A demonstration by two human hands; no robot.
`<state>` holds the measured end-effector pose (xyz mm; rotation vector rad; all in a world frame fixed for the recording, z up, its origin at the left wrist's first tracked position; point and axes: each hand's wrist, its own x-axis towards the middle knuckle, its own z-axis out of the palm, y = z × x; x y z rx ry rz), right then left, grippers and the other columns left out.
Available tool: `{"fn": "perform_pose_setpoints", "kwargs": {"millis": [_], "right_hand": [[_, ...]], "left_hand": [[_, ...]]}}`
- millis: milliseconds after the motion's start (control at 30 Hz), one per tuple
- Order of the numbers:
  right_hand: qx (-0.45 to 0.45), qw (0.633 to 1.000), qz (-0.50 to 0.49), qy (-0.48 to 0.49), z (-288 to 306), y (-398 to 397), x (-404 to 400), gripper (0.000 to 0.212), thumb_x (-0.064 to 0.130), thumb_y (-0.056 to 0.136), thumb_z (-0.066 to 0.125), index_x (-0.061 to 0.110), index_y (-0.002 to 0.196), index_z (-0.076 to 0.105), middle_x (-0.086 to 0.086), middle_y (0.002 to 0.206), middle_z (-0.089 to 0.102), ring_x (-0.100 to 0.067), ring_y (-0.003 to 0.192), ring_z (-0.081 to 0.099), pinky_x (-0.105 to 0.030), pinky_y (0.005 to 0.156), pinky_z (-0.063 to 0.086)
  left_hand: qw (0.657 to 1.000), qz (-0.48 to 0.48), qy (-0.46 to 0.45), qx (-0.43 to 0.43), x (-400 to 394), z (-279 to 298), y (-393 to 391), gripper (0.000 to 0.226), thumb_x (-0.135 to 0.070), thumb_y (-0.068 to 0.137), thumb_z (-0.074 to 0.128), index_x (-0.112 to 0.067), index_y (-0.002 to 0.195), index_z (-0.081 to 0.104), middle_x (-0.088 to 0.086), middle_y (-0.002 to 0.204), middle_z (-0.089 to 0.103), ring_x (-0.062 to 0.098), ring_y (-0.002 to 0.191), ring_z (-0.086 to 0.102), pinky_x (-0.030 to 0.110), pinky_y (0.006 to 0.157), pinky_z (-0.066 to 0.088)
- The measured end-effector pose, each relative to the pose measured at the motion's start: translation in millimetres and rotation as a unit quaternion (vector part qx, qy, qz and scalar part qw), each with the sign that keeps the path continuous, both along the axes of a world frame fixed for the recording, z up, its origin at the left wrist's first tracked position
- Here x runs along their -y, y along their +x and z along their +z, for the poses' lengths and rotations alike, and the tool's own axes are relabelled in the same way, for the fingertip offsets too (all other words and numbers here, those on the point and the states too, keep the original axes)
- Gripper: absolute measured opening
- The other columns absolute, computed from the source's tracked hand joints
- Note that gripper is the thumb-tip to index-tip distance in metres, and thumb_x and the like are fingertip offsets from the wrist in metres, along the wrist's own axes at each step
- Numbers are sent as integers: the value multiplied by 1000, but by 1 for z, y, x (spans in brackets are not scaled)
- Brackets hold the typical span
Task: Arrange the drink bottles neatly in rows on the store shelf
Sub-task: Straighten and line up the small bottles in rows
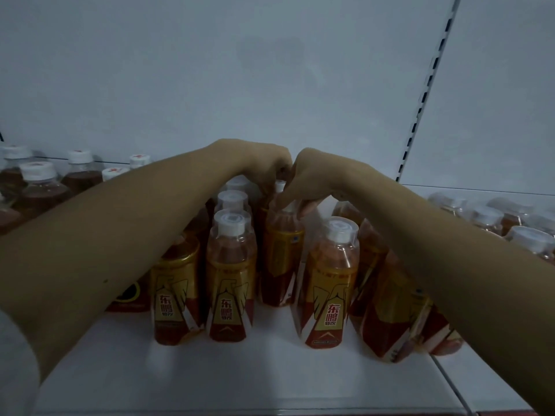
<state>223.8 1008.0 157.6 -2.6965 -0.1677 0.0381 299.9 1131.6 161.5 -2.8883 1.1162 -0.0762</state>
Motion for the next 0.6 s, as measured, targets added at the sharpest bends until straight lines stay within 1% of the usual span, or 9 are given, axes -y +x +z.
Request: {"fn": "perform_pose_setpoints", "kwargs": {"millis": [100,167,233,300,400,467,500,567,600], "right_hand": [[12,1000,12,-11,-1,0,-4,36,31,72,88,5,85,68,-6,70,77,-17,64,77,-44,92,60],[13,1000,8,-27,-1,-2,-5,36,35,73,87,6,84,67,-4,66,76,-16,64,76,-41,90,61],[15,999,-3,-40,0,-7,-5,40,40,75,85,6,81,65,-3,61,74,-18,65,77,-34,80,62],[38,998,-16,-39,-2,-11,-5,40,41,78,83,8,72,60,-2,52,68,-22,63,76,-32,69,62],[76,994,-30,-72,-7,-17,-10,44,46,84,75,10,67,56,-4,57,65,-21,57,69,-36,81,63],[55,994,-26,-95,-5,-19,-11,47,54,87,69,9,77,59,-6,72,69,-19,57,69,-36,84,62],[27,995,-16,-92,-3,-20,-12,48,55,87,70,8,88,63,-8,83,71,-22,60,73,-37,83,63],[-21,997,14,-70,1,-20,-9,49,48,84,77,9,111,65,-10,95,72,-26,68,77,-39,79,64],[-30,998,26,-57,3,-21,-8,45,39,84,80,10,116,66,-10,93,73,-25,70,77,-39,78,65]], "left_hand": [[1000,-5,9,6,-3,-1,1,21,-12,76,80,-18,94,69,0,93,65,23,89,61,43,82,54],[1000,-10,9,-2,-5,-3,3,17,-13,78,80,-22,84,66,-5,83,62,15,78,59,36,73,52],[1000,-9,-2,-11,-6,-6,2,31,-13,78,79,-31,68,56,-13,71,54,5,63,49,24,60,41],[1000,-6,-23,-17,-8,-10,3,41,-8,78,77,-35,63,50,-14,67,50,4,59,44,22,56,35],[1000,0,-29,-6,-9,-12,-1,45,0,81,68,-37,65,47,-13,70,51,4,61,44,24,58,35],[999,1,-33,7,-9,-13,-3,47,3,83,62,-36,66,43,-15,72,47,3,63,43,26,62,35],[999,1,-35,11,-9,-13,-4,47,2,84,63,-36,67,42,-16,73,46,3,64,43,26,62,34],[999,-4,-39,6,-12,-12,-5,43,-7,84,70,-38,67,45,-13,74,49,5,66,45,24,59,35],[999,-11,-42,0,-13,-12,-4,40,-12,84,73,-39,67,49,-10,74,51,8,66,47,23,58,36]]}}
